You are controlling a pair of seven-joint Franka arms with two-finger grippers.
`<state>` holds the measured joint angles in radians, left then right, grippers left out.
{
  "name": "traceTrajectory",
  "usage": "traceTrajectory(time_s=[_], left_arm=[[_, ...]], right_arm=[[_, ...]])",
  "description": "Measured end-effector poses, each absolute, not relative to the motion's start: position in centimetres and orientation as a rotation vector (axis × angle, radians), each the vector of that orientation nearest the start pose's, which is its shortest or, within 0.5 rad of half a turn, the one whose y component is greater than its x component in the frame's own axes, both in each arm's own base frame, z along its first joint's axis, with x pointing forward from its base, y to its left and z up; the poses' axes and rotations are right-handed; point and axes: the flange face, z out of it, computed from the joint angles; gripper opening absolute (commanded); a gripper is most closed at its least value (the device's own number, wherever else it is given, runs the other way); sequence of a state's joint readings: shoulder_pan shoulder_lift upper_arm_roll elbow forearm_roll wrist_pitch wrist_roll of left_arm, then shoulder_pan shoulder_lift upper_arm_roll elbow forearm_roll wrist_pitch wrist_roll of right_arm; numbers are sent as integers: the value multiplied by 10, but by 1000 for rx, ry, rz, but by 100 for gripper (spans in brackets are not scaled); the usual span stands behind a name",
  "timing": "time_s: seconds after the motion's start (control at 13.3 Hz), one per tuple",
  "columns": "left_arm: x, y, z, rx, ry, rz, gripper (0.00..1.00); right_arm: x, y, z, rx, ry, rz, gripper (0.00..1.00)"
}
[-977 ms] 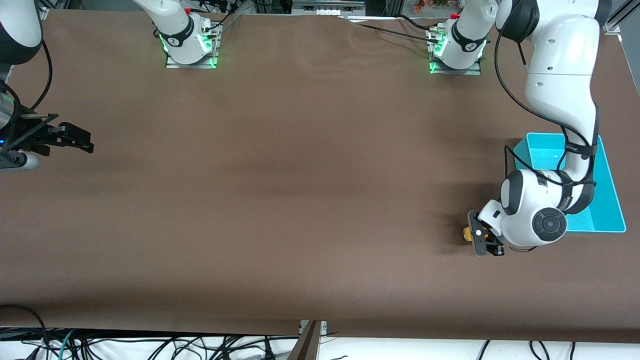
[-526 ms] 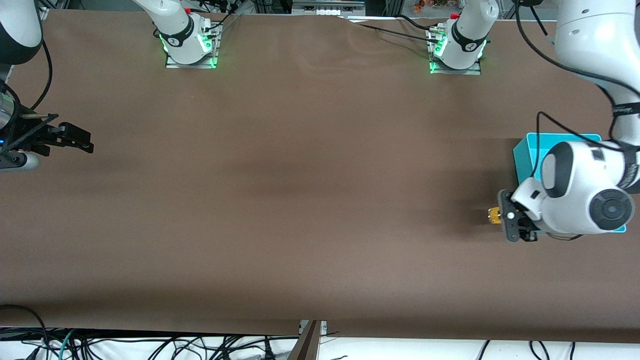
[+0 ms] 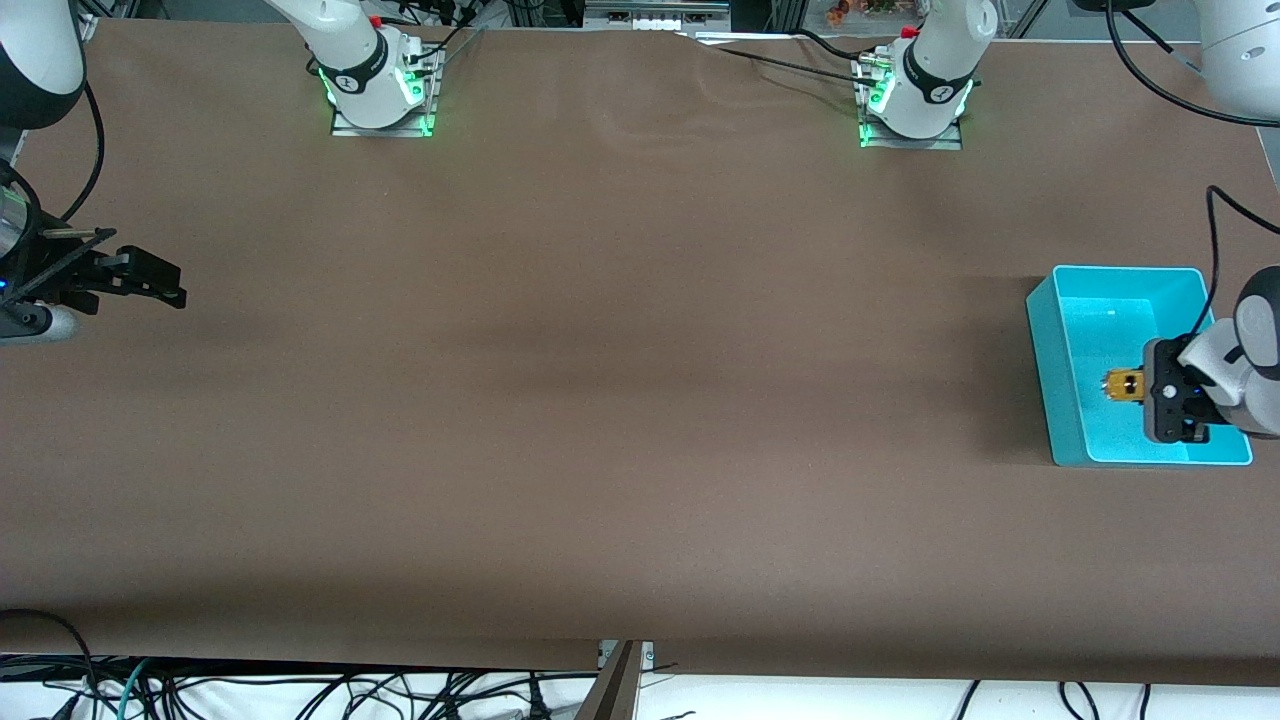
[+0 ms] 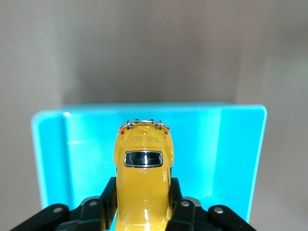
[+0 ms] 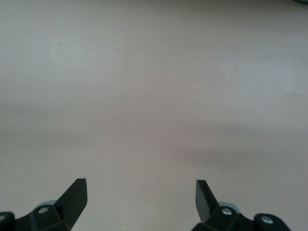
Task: Wind and store yellow beetle car
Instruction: 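Carry the car with the left gripper into the blue tray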
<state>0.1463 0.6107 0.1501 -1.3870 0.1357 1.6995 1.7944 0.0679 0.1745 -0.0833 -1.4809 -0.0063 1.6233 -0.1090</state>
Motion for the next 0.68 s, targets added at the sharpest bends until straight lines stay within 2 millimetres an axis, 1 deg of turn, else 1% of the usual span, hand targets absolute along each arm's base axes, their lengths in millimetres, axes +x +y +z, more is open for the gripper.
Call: traceTrajectory(time_s=[0.08, 0.15, 0.23, 0.3, 0.45, 0.53, 0.6, 0.68], left_arm=[[648, 214, 328, -2320, 2263, 563, 9], [639, 234, 315, -2308, 2281, 554, 4], [630, 249, 301, -2297, 2304, 542, 4], [617, 259, 283, -2306, 2323, 548, 4], [590, 271, 248, -2328, 2334, 542, 4], [578, 273, 236, -2330, 2330, 524, 4], [565, 276, 227, -2331, 2319, 499, 4], [553, 279, 222, -2334, 2314, 482, 4]], right_arm=[[610, -6, 570, -3156, -150, 51, 100], [610, -6, 570, -3157, -150, 50, 100], [610, -6, 570, -3157, -150, 50, 100], [610, -6, 570, -3157, -150, 50, 100], [610, -6, 571, -3157, -150, 47, 100], [611, -6, 571, -3157, -150, 44, 100], [611, -6, 571, -3157, -150, 43, 100], [611, -6, 571, -3157, -150, 42, 100]])
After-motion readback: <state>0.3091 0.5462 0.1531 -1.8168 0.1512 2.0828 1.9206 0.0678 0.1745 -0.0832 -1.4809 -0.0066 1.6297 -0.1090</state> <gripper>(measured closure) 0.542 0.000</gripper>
